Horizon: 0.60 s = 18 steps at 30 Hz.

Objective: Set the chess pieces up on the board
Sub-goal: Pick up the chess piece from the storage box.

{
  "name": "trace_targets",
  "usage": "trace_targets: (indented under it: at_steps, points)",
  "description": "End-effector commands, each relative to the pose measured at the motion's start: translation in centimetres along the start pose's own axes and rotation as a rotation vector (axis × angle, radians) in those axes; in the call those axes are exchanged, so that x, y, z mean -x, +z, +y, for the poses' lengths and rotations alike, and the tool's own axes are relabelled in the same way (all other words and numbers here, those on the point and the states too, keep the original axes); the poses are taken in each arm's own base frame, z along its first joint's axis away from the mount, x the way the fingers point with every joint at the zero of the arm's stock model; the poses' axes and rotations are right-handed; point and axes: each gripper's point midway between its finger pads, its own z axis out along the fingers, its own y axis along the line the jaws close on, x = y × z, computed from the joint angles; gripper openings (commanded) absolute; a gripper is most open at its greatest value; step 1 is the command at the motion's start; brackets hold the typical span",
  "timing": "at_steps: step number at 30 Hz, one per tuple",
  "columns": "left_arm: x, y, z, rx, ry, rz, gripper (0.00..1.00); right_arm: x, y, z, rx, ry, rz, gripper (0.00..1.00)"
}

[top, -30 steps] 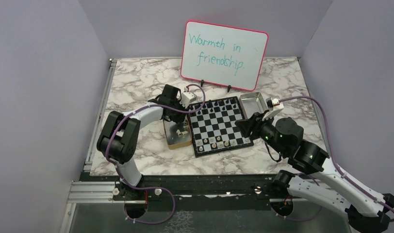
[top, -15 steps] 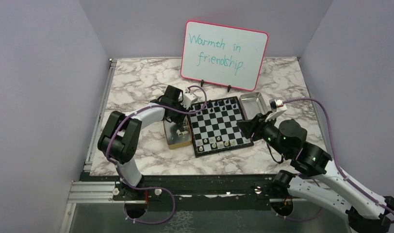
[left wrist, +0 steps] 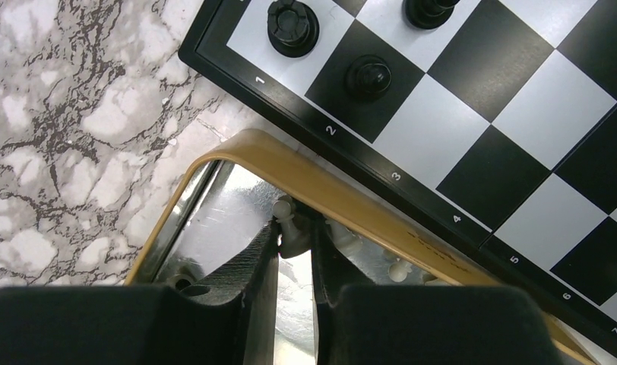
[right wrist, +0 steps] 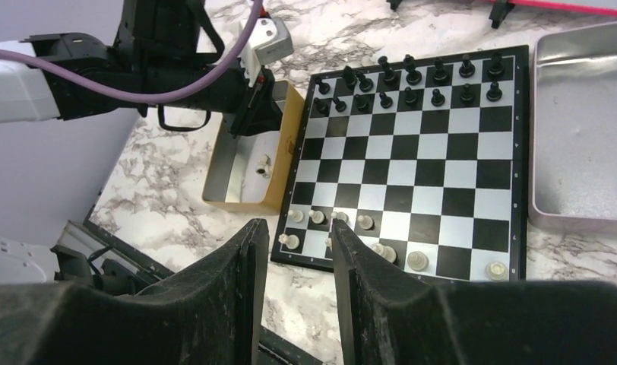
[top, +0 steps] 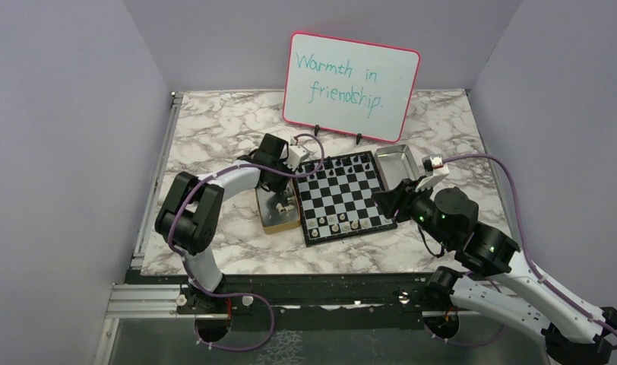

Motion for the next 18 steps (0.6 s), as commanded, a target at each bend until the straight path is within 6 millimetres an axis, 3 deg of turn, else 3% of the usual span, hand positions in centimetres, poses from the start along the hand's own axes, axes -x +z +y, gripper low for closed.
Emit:
trace_targets:
  at_steps: [1, 14, 18]
  points:
    - [0.5, -0.8, 0.0, 0.030, -0.021, 0.028, 0.13, 0.2, -0.1, -1.1, -0.078, 0.070, -0.010, 0.41]
    - [3.0, -6.4, -1.4, 0.042, -0.081, -0.104, 0.10, -2.8, 1.5, 0.7, -0.007, 0.166, 0.098, 0.41]
    - [4.8, -8.8, -3.2, -0.032, -0.055, -0.207, 0.10, -4.0, 2.3, 2.2, 0.050, 0.210, 0.150, 0.41]
